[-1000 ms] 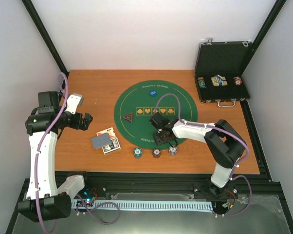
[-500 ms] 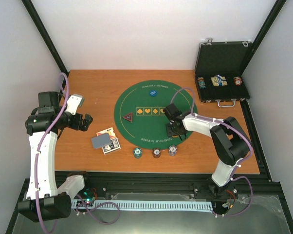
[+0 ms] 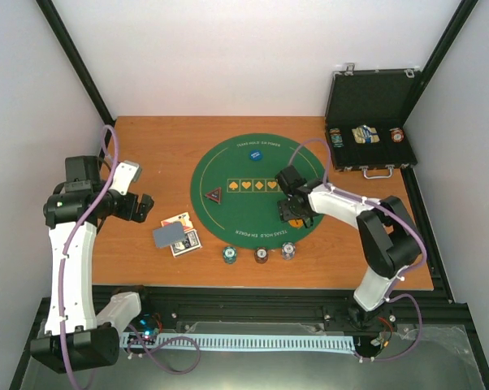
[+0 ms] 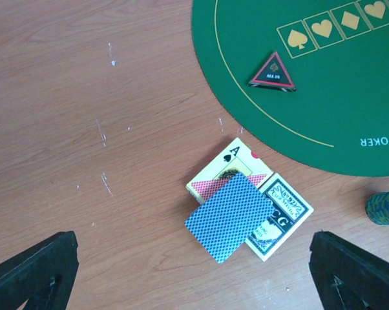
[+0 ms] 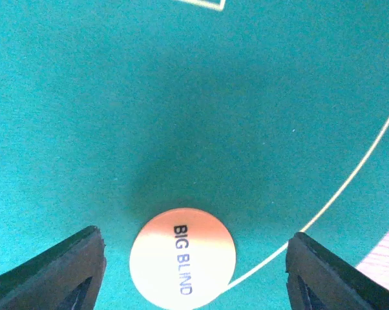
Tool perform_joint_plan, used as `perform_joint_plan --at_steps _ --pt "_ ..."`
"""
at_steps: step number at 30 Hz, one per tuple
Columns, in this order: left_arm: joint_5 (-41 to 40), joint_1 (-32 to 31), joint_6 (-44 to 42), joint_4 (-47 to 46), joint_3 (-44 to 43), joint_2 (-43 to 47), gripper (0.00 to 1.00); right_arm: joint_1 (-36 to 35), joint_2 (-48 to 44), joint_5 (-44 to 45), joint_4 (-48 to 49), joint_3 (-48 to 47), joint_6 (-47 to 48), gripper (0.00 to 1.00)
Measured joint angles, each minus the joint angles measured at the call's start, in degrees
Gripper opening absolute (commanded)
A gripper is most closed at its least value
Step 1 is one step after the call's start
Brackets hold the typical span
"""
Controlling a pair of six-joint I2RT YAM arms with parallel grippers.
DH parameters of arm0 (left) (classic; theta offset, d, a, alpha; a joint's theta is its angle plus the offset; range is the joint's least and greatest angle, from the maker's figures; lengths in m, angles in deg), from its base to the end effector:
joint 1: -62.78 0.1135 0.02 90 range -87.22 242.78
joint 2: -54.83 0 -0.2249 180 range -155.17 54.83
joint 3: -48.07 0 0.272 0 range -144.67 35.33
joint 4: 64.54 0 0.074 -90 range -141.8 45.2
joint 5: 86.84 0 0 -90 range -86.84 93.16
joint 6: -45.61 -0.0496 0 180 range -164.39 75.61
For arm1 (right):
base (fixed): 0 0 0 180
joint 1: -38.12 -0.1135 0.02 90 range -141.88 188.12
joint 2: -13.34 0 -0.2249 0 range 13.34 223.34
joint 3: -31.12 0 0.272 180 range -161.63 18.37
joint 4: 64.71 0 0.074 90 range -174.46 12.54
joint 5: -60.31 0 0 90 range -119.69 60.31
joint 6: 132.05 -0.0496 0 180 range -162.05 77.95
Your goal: Distribute texas hold em gaming equipment
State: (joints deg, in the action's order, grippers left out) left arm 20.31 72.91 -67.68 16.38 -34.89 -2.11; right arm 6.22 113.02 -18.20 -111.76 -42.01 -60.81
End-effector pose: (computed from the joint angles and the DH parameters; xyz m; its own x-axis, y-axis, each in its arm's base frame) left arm 0.2108 0.0228 0.3220 -0.7402 0.2515 -0.6235 0.3174 0.9483 0.0058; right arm 0.2903 0.1690 0.0960 -0.9223 -0.2029 -0.3288 -0.1832 0.9789 -0.0901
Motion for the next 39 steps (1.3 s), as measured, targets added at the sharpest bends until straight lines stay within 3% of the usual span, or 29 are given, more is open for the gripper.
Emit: perform_joint_plan --at_steps 4,9,14,18,26,39 --pt "-1.3 0.0 0.0 0.0 1.0 0.2 1.00 -2.4 -4.0 1.7 -3.5 -2.1 0.1 0.85" --pt "-1.9 0.0 0.0 -0.3 2.4 0.2 1.00 -14.5 -9.4 2.6 -6.5 -7.7 -1.0 0.90" --pt "-2.3 0.0 0.1 -0.6 3.0 0.2 1.00 -27.1 -8.8 0.1 -7.5 -11.2 -3.4 0.94" --pt "-2.6 0.0 0.1 -0.9 3.0 0.3 1.00 -31.7 -5.1 -1.6 -8.4 -12.9 -4.5 0.94" --pt "-3.5 0.0 0.1 -0.9 3.1 0.7 1.00 -33.8 2.5 -5.1 -8.3 -13.4 -4.9 0.87" --pt "-3.9 0.0 0.1 -1.3 3.5 1.1 1.00 -34.1 6.3 -7.5 -6.8 -14.7 -5.1 0.74"
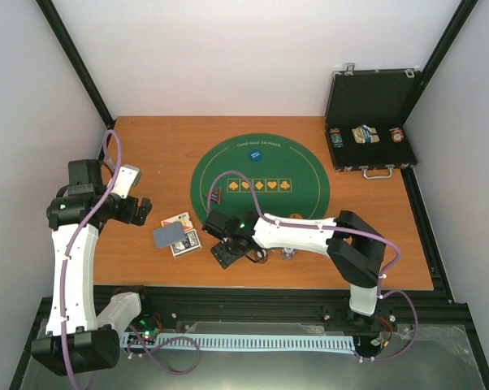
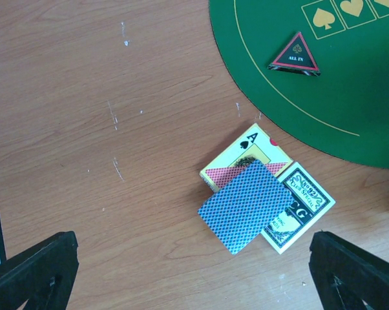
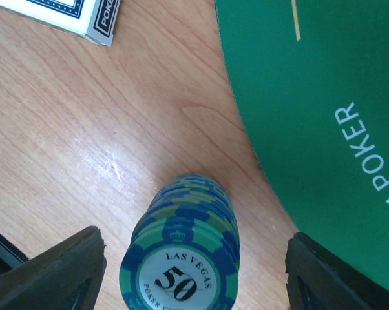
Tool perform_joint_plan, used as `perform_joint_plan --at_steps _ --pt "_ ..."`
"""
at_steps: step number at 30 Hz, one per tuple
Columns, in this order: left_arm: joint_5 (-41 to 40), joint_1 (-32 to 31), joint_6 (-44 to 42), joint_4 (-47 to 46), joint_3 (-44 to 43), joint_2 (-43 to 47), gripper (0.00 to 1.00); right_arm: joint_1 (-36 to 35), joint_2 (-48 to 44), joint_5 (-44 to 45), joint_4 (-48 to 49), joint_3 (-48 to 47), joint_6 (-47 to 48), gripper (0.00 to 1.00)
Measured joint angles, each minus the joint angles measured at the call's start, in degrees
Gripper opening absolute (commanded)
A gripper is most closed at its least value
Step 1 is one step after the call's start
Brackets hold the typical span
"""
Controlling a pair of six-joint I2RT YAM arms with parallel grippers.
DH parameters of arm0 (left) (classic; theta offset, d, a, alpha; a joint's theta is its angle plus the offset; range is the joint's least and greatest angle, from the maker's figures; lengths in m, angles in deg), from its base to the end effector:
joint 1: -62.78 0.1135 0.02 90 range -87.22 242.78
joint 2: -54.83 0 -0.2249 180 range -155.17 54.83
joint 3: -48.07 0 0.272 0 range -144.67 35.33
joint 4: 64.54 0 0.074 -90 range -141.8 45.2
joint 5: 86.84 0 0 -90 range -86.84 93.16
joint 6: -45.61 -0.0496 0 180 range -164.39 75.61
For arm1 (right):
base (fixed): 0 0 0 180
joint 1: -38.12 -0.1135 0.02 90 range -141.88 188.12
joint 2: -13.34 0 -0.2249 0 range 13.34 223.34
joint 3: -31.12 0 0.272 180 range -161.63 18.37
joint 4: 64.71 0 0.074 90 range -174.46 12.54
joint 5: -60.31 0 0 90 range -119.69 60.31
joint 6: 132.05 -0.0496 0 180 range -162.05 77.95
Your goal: Distribute texas hold em gaming equipment
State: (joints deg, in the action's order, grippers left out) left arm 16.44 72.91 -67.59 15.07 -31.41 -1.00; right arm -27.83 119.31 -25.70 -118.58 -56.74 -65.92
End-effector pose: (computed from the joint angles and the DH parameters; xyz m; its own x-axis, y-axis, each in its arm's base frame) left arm 0.2100 0.0259 0.3074 -0.7673 0.2524 -0.5895 0.2804 0.9588 0.0456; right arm 0.1574 0.3443 0.1277 -0.7195 -0.6217 -0.3097 -0.6682 0.7412 0.0647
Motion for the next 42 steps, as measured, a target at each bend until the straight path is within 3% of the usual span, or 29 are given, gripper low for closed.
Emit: perform_joint_plan --at_steps 9,17,22,31,35,42 --pt "-0.1 0.0 0.0 0.0 0.0 0.6 1.00 0.0 1.9 -0.1 0.7 -0.3 -0.1 0.55" --pt "-0.1 0.0 0.0 0.0 0.0 0.6 1.00 0.0 1.9 0.0 0.8 -0.3 -0.4 0.54" --pt "-0.1 0.0 0.0 0.0 0.0 0.6 1.00 0.0 1.9 0.0 0.7 -0.3 -0.2 0.43" --pt "0.0 0.0 0.0 0.0 0.0 0.6 1.00 -0.1 1.9 0.1 0.0 -0.6 -0.2 0.43" --pt "0.0 0.0 0.0 0.0 0.2 0.6 1.00 -0.1 1.9 0.2 -0.9 -1.2 0.3 0.50" --pt "0.0 0.0 0.0 0.0 0.2 0.6 1.00 -0.3 1.7 0.3 -1.1 -2.0 0.5 0.49"
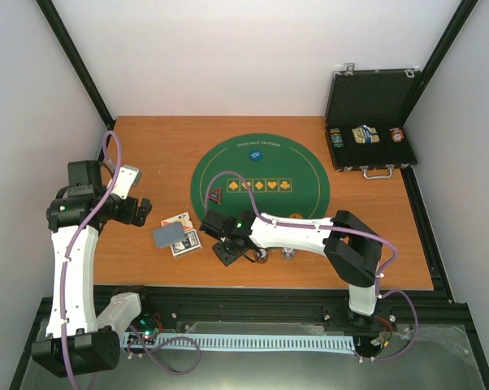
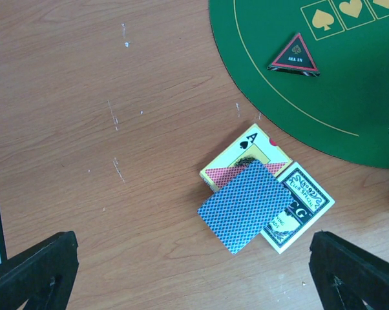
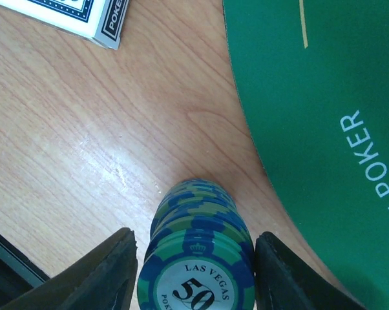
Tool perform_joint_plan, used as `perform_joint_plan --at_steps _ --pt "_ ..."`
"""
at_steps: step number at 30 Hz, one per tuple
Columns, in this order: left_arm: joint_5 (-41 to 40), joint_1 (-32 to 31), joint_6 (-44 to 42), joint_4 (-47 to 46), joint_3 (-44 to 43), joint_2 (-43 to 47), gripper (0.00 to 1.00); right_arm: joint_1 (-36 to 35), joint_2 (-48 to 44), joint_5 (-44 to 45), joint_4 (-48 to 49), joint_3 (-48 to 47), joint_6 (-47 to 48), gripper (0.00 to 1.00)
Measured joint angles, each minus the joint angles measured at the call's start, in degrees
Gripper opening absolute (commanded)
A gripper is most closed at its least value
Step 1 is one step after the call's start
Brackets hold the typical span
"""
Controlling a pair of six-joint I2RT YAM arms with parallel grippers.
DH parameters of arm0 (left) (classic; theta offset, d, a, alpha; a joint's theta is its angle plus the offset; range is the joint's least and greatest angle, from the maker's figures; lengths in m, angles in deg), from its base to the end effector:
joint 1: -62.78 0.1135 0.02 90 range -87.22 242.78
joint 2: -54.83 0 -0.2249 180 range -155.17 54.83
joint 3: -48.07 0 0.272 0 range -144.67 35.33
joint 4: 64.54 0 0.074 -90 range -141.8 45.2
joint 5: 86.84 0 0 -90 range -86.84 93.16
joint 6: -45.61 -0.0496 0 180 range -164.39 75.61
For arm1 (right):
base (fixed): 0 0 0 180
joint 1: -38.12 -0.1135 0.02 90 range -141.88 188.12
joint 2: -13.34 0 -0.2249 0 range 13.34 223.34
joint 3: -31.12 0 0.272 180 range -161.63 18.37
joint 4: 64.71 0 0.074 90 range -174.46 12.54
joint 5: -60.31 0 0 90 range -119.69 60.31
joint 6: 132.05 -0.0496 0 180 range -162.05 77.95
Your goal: Distribute texas hold em gaming equipment
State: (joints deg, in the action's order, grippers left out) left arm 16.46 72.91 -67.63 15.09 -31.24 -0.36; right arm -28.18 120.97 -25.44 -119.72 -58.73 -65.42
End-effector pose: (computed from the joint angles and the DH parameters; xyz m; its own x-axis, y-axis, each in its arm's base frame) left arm 0.2079 0.0255 0.3085 -0.7625 0.2539 -0.5951 0.2807 0.9585 0.0492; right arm 0.1576 0.3498 0.1268 -0.7112 -0.6359 -0.2997 -0.6778 0.7333 0.0524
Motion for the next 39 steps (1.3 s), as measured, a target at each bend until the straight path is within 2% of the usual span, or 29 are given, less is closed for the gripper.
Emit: perform_joint_plan --at_steps 9,13,17,22,39 --pt "0.0 0.0 0.0 0.0 0.0 0.0 1.00 -0.2 0.0 0.6 -0.4 0.0 0.0 0.49" --pt "0.0 0.0 0.0 0.0 0.0 0.0 1.00 -0.2 0.0 1.1 -0.4 0.0 0.0 0.44" --pt "0.0 0.0 0.0 0.0 0.0 0.0 1.00 -0.2 0.0 1.3 -0.4 0.0 0.2 0.48" --pt "0.0 0.0 0.0 0.0 0.0 0.0 1.00 -0.2 0.0 1.3 -0.5 0.0 0.4 0.47" --pt "0.0 0.0 0.0 0.0 0.0 0.0 1.00 -0.2 0.0 1.3 -0.6 -0.4 0.5 0.13"
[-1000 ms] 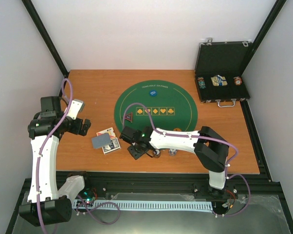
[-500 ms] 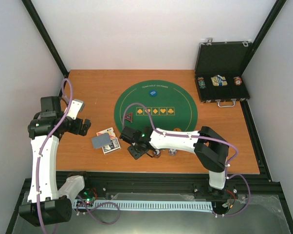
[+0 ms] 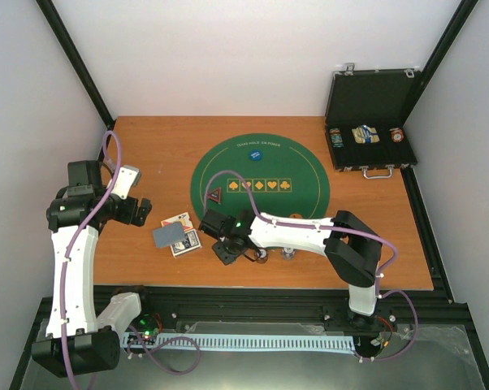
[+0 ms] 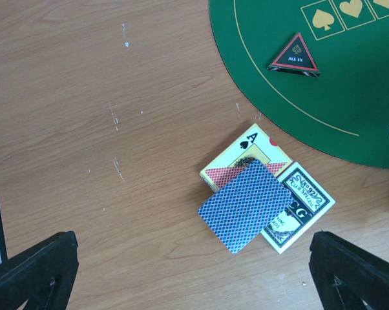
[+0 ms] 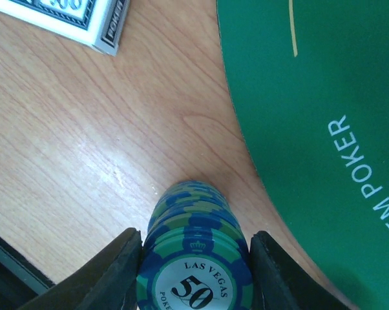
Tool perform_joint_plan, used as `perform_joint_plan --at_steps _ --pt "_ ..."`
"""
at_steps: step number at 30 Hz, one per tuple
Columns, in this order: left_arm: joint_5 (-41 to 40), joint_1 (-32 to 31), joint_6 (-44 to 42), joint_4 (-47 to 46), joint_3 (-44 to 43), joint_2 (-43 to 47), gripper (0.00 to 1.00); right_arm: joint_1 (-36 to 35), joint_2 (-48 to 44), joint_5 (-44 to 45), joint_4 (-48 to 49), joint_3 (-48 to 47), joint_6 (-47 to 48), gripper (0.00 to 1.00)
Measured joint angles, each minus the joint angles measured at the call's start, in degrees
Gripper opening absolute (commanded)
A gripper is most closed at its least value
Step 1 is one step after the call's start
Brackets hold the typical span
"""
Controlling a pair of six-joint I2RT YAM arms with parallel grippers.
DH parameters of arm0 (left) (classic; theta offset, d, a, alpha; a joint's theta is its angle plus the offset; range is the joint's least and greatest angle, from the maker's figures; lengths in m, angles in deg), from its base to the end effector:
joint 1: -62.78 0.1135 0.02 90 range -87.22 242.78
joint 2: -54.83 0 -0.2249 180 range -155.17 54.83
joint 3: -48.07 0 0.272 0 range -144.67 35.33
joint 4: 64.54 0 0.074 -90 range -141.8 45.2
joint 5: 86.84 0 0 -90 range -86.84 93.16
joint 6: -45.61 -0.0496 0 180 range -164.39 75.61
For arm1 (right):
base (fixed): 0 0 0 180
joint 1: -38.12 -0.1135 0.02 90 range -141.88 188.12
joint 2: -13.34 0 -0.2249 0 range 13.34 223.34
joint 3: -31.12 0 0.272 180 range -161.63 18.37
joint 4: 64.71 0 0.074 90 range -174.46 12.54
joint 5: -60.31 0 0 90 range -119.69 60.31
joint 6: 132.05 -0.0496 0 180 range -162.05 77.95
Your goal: Distribute texas hold em gaming equipment
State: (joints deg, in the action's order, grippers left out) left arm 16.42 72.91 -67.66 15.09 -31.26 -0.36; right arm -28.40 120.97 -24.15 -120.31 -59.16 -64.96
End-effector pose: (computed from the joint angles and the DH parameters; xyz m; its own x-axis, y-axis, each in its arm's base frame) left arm 0.2078 0.0256 0.3086 -0.7623 0.2544 -0.5951 0.2807 0.9585 0.0502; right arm 0.1574 0.3502 0.1288 -0.7019 -0.6432 -0.3060 -0.6822 0.7306 0.0291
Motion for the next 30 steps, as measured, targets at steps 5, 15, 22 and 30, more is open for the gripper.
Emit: perform_joint_plan --at_steps 5,15,22,30 --pt "0.0 0.0 0.0 0.0 0.0 0.0 1.00 0.2 0.0 0.0 -2.2 -4.7 0.6 0.11" --pt "-0.3 0.0 0.0 0.0 -0.1 0.0 1.00 5.4 3.2 0.2 -4.0 -16.6 3.5 0.11" --pt "-0.5 0.0 0.0 0.0 -0.7 -0.2 1.00 10.9 14.3 0.0 -4.2 -24.6 5.2 0.11" --pt "-0.7 0.0 -0.1 0.0 -1.4 -0.6 1.00 14.0 23.9 -0.7 -4.6 -31.5 5.7 0.11"
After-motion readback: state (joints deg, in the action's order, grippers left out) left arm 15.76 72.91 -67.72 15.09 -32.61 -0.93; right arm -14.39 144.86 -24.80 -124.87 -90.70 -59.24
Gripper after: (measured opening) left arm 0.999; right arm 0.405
